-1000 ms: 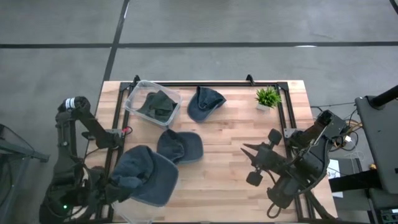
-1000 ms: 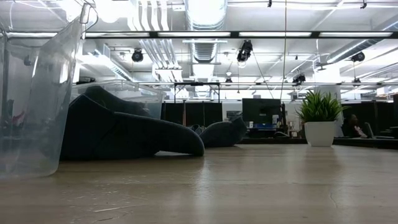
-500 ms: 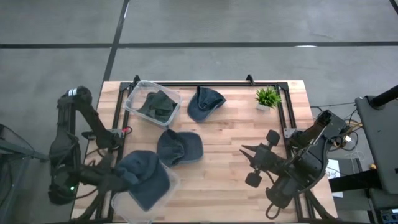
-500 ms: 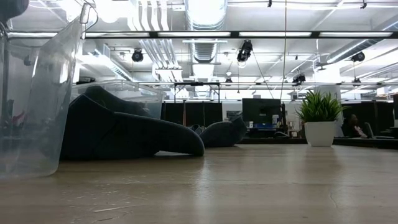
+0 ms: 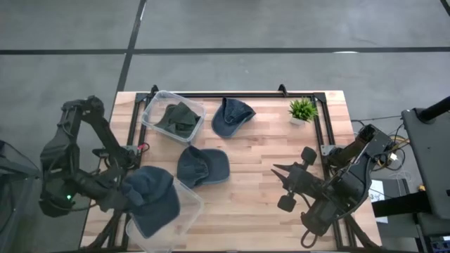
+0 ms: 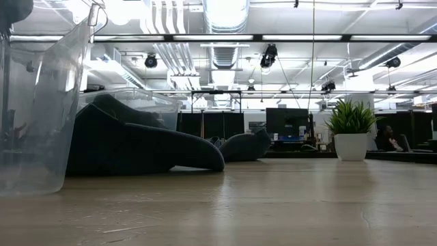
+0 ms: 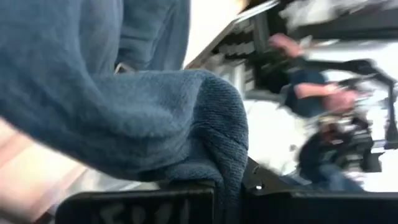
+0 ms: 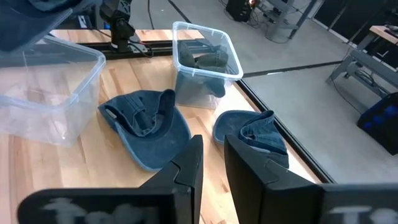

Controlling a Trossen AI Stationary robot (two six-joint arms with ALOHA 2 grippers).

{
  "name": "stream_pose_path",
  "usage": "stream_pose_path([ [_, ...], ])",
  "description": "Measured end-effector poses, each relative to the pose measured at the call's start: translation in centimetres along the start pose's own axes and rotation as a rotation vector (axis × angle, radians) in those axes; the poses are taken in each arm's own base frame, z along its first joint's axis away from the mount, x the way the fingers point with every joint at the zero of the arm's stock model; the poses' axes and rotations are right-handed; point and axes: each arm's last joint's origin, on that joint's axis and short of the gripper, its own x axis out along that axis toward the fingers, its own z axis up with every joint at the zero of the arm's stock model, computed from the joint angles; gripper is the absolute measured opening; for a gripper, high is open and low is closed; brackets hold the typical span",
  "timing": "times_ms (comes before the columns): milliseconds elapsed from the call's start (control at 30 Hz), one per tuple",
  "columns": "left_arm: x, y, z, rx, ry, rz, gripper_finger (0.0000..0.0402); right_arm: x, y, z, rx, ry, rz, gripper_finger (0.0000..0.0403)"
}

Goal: Pick & Place hat
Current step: Put the bottom right dark blue cap into the bottom transparent bin

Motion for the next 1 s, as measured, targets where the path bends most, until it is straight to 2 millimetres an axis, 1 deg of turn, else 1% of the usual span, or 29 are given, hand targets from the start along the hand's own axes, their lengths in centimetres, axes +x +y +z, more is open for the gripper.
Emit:
stream_pose_path([
  [100,-0.3,0.0,0.1,0.021,0.061,0.145,0.0005,0.0,0.0,0.0,0.002,0.000,0.000,0.0061],
  [167,-0.4,0.0,0.1,0.057,0.062,0.191,0.0005,0.0,0.0,0.0,0.007,-0.001,0.002,0.0061],
  [367,-0.1,-1.2,-0.6,0.237,0.079,0.170,0.0005,0.0,0.1,0.1,0.025,-0.003,0.005,0.0061],
  [467,0.1,-1.5,-1.2,0.323,0.147,0.184,0.0005,0.0,0.2,0.2,0.047,-0.009,0.014,0.0061],
  [600,0.4,-1.4,-1.5,0.368,0.199,0.225,0.0005,0.0,0.6,0.4,0.090,-0.022,0.033,0.0061],
  [800,0.7,-1.4,-1.6,0.445,0.202,0.226,0.0005,0.0,0.8,0.6,0.126,-0.033,0.049,0.0061],
  [1000,1.3,-1.7,-1.5,0.490,0.202,0.225,0.0005,0.0,0.8,0.6,0.123,-0.033,0.049,0.0061],
])
